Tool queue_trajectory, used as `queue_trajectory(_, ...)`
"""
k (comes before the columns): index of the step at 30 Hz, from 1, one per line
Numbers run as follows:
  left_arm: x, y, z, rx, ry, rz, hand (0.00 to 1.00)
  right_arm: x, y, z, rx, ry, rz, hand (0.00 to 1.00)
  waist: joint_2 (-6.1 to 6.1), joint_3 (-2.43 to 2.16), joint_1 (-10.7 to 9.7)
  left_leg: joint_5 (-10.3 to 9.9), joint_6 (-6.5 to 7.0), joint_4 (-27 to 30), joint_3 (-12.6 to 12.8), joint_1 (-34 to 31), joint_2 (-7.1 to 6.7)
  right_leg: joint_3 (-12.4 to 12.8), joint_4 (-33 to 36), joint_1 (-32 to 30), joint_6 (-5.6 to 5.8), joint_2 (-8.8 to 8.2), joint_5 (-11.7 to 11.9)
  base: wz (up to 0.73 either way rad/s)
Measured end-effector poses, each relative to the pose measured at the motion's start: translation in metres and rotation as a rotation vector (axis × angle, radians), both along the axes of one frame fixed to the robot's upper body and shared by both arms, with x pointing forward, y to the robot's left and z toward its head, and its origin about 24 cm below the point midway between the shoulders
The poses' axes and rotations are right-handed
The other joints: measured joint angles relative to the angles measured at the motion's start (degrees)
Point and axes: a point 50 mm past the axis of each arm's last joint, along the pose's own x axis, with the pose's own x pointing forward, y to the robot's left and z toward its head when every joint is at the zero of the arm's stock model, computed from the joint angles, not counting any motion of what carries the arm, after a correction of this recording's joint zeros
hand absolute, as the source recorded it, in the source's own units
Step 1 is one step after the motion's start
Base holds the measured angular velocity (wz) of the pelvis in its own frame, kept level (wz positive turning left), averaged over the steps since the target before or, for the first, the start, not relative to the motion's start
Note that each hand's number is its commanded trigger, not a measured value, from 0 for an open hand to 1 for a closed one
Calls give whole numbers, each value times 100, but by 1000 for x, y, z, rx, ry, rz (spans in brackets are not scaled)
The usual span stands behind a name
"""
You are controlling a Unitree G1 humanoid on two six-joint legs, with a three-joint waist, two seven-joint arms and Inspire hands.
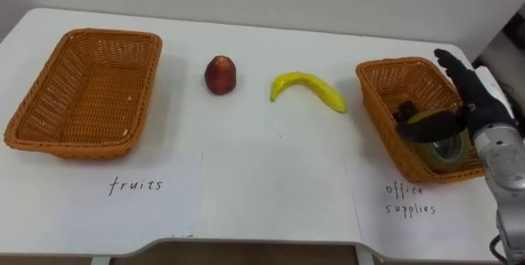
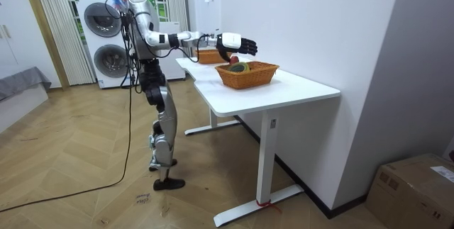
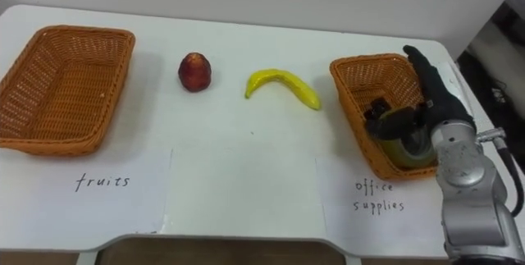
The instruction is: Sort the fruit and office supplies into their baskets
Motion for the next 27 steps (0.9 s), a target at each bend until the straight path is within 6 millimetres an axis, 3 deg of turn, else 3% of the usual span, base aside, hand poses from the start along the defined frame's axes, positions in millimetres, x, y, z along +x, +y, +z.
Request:
queue_trajectory(11, 9, 1, 0, 1, -38, -26, 0, 2, 21, 25, -34, -108, 93, 0, -37, -10, 166, -2, -3, -4, -11, 0, -4, -59, -19, 15, -1, 2, 1, 1)
queue_trajectory(20, 15, 0, 0, 3, -47, -28, 0, 4, 23, 26, -41, -121, 91, 0, 8, 44, 298, -4, -5, 3, -47, -28, -7, -148, -15, 18, -3, -15, 2, 2)
queue_trajectory(27, 22, -2, -1, 10, -51, -53, 0, 18, 38, 37, -45, -152, 148, 0, 25, 60, 306, -2, -3, 6, -119, -110, -37, -179, -19, -26, -2, -26, 1, 3)
